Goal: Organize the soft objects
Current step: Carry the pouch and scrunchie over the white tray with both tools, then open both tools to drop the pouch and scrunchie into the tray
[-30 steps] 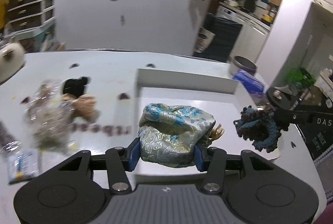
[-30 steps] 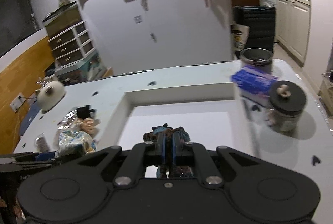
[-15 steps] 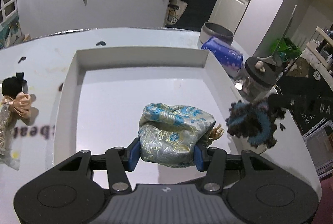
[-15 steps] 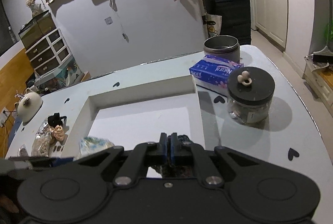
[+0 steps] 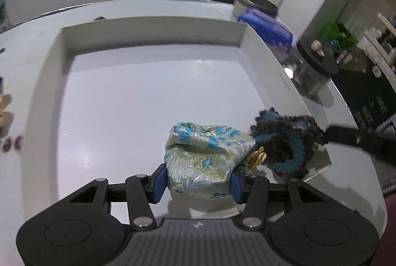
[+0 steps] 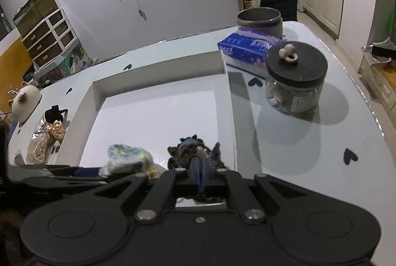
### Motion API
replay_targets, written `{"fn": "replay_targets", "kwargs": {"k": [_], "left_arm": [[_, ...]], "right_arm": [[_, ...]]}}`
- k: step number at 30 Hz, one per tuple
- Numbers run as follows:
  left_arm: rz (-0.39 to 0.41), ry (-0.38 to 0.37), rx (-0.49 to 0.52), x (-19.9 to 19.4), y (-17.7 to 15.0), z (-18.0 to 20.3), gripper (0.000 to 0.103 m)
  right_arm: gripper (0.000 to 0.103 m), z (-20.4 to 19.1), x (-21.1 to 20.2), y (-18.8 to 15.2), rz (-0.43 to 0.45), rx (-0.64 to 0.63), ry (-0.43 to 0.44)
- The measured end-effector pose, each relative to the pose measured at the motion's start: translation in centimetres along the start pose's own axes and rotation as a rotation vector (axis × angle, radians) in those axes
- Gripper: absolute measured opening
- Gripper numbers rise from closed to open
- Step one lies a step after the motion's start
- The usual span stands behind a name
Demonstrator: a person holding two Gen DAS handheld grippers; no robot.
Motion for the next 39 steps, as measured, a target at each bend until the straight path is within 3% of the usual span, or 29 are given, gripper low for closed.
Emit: {"fn": "replay_targets", "kwargs": {"k": [6, 10, 16, 22, 39], "left_arm": [[-0.016, -0.038, 0.097, 1.5, 0.0, 1.9, 0.052], [-0.019, -0.052, 0.1, 1.3, -0.4, 1.6, 0.054], [-0.008, -0.055, 0.04, 0.9, -0.6, 0.7, 0.074], [0.034, -0.063, 0.027, -0.6, -0.6, 0.6, 0.076], [0.162, -0.007, 0.006, -7.0, -0.9, 0.8, 0.08]], "right_arm": [[0.01, 0.1, 1.6, 1.6, 0.017, 0.003, -0.013], [0.023, -0.5, 3.7, 1.6, -0.033, -0.005, 0.006], [0.025, -0.8, 4.6, -0.5, -0.086, -0.025, -0.005], [0.025, -0.1, 3.8, -0.9, -0.078, 0.017, 0.006], [0.051, -0.2, -3.5, -1.3, 0.058, -0.047, -0.015]]}}
Point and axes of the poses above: each gripper's, at about its wrist camera, not at the fingertips, and x roughly the way its jaws point, z to its right, y to its top, the point moved 1 cm from there along x, roughly the way its jaws point, and after that the axes turned 7 degrees about z, right-handed, at the moved point
